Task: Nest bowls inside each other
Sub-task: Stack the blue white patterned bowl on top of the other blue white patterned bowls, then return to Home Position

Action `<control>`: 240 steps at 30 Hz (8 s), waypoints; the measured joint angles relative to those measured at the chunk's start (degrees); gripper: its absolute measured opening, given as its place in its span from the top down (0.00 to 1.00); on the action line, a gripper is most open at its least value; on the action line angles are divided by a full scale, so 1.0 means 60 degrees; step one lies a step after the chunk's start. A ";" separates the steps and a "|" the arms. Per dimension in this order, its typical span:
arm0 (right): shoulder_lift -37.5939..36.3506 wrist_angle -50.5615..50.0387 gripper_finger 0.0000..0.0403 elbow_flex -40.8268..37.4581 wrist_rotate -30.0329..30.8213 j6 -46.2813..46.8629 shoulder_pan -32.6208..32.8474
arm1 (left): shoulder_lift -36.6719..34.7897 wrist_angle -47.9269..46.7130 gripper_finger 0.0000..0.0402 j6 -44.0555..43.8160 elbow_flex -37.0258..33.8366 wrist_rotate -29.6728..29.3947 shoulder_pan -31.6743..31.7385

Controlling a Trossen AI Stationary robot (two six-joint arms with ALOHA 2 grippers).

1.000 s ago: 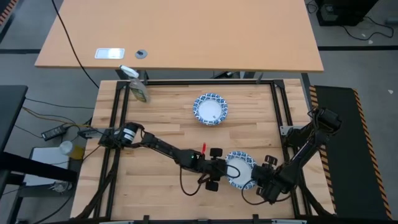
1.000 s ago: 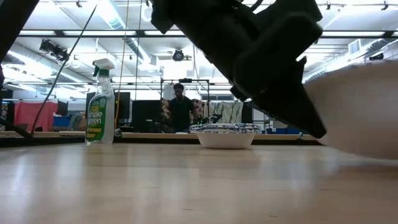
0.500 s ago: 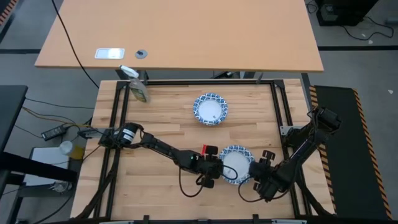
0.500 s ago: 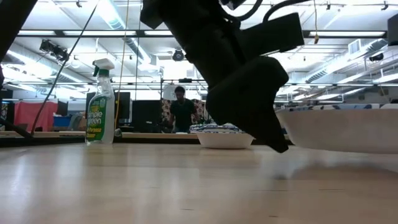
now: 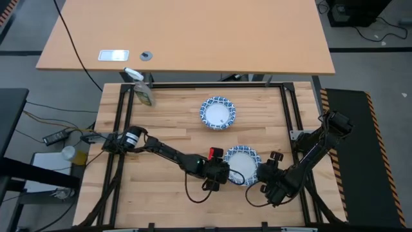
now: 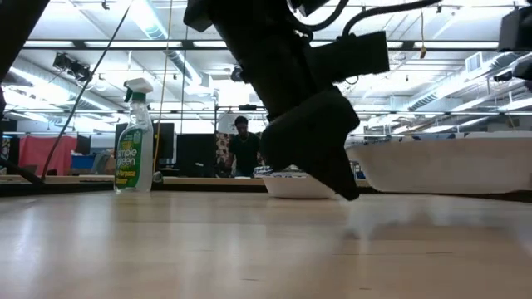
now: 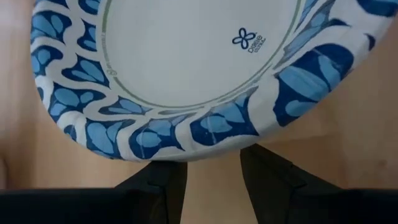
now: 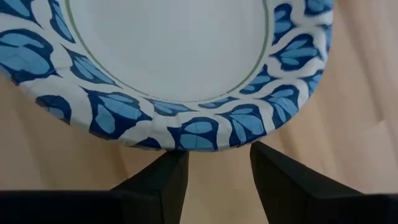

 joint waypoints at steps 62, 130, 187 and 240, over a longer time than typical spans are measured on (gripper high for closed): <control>-0.0561 0.3618 0.55 0.0939 0.0988 -1.0937 -1.0012 | -0.3241 -0.0964 0.63 0.2383 -0.2820 0.1627 0.5924; -0.5921 0.9049 0.57 -0.2627 -0.1002 -1.0247 -0.9997 | -0.5696 0.1957 0.63 0.2726 -0.4251 0.1456 0.4123; -0.9252 1.9524 0.57 -0.8677 0.3329 -1.2692 -0.2880 | -1.5766 1.0137 0.70 0.2011 -1.5271 -0.2023 -0.2516; -0.9435 1.9233 0.56 -0.8823 0.5434 -1.2945 -0.2880 | -1.7025 0.8967 0.95 0.0825 -1.5300 0.0936 -0.4524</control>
